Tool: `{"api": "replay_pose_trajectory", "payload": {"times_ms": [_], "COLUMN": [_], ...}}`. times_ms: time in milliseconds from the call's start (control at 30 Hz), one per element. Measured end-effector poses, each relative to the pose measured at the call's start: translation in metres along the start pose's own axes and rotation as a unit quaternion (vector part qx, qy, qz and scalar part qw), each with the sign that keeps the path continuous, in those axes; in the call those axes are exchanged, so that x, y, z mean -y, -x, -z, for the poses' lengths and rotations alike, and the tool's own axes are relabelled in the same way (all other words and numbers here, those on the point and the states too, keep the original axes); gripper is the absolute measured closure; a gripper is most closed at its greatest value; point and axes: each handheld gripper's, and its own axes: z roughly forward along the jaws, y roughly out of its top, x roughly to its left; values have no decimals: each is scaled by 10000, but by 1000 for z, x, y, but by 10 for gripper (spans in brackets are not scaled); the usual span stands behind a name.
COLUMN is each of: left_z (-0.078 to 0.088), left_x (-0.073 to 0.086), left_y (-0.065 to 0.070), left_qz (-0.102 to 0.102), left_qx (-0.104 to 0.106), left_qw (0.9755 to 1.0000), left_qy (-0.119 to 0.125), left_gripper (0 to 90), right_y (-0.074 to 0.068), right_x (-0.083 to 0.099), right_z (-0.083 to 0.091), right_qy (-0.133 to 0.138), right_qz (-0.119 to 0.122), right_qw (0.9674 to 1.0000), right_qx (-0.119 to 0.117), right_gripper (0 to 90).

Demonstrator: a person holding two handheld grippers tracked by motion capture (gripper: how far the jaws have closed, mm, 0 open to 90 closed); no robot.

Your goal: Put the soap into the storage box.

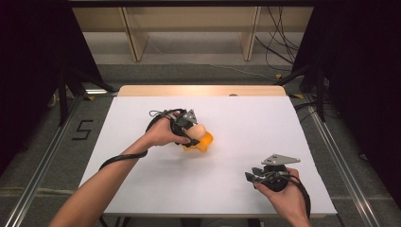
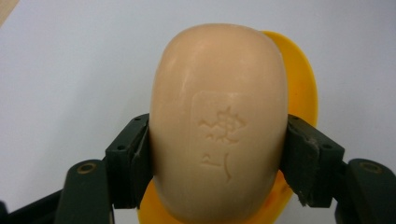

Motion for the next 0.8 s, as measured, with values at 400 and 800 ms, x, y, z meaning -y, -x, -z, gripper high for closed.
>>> {"api": "replay_pose_trajectory", "payload": {"times_ms": [400, 800], "left_z": [-2, 11], "left_x": [0, -9], "left_y": [1, 3], "left_qz": [118, 25], "left_qx": [109, 142], "left_qw": [9999, 9996], "left_qy": [63, 256], "left_gripper": [312, 247], "right_y": [2, 2], "right_x": [0, 0], "right_z": [-2, -1], "right_qy": [129, 86], "right_qz": [117, 138], "right_qw": [9998, 9999], "right_qx": [-21, 2], "right_gripper": [631, 630]}}
